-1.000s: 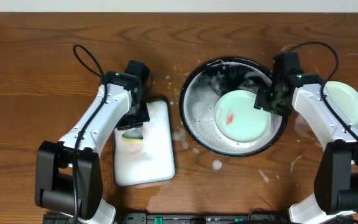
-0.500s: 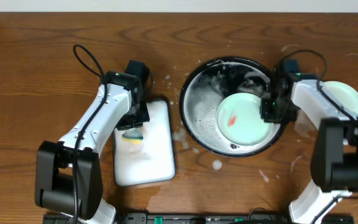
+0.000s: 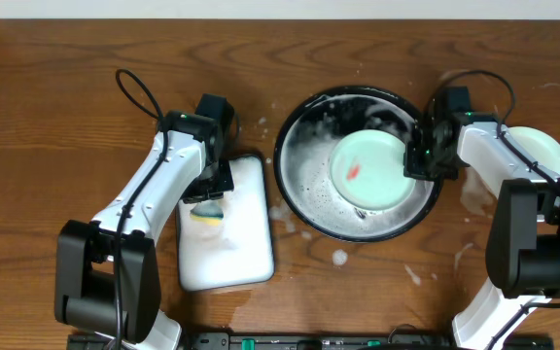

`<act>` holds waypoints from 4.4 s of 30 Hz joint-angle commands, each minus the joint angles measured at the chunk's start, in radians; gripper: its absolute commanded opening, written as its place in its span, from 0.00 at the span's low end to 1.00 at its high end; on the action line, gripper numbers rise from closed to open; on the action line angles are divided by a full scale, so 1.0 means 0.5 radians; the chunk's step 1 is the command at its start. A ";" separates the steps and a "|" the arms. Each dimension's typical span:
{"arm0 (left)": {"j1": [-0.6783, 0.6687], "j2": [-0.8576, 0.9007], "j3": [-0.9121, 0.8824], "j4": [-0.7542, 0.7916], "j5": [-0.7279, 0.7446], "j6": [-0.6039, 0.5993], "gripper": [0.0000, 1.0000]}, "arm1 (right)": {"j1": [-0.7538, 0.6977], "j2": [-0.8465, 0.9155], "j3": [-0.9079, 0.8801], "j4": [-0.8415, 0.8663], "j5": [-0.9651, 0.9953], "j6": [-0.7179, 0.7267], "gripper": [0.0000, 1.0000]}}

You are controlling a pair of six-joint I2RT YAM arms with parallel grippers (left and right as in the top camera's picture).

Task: Clean dirty plates on tray and stack at the side
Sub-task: 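Move right gripper back and grip the last green plate's rim, then grasp the green sponge on the tray with the left gripper, then scrub the green plate in the basin with the sponge in left gripper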

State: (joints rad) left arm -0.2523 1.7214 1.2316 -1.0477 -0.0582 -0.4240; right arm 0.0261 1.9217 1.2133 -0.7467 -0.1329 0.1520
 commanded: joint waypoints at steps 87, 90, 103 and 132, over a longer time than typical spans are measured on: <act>-0.826 0.921 0.428 1.118 0.324 -0.163 0.07 | 0.253 0.031 -0.035 -0.048 -0.043 -0.114 0.01; -0.834 0.916 0.496 0.916 -0.109 -0.077 0.07 | 0.253 0.031 -0.035 -0.054 -0.041 -0.114 0.01; -0.837 0.928 0.621 0.865 0.006 0.034 0.08 | 0.253 0.031 -0.035 -0.058 0.055 -0.175 0.01; -0.748 1.030 0.632 0.572 -0.021 -0.288 0.07 | 0.253 0.031 -0.035 -0.072 0.056 -0.203 0.01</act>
State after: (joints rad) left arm -0.6720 2.1784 1.5978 -0.7067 0.3046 -0.6117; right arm 0.1558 1.9198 1.2106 -0.7776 -0.1684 0.0700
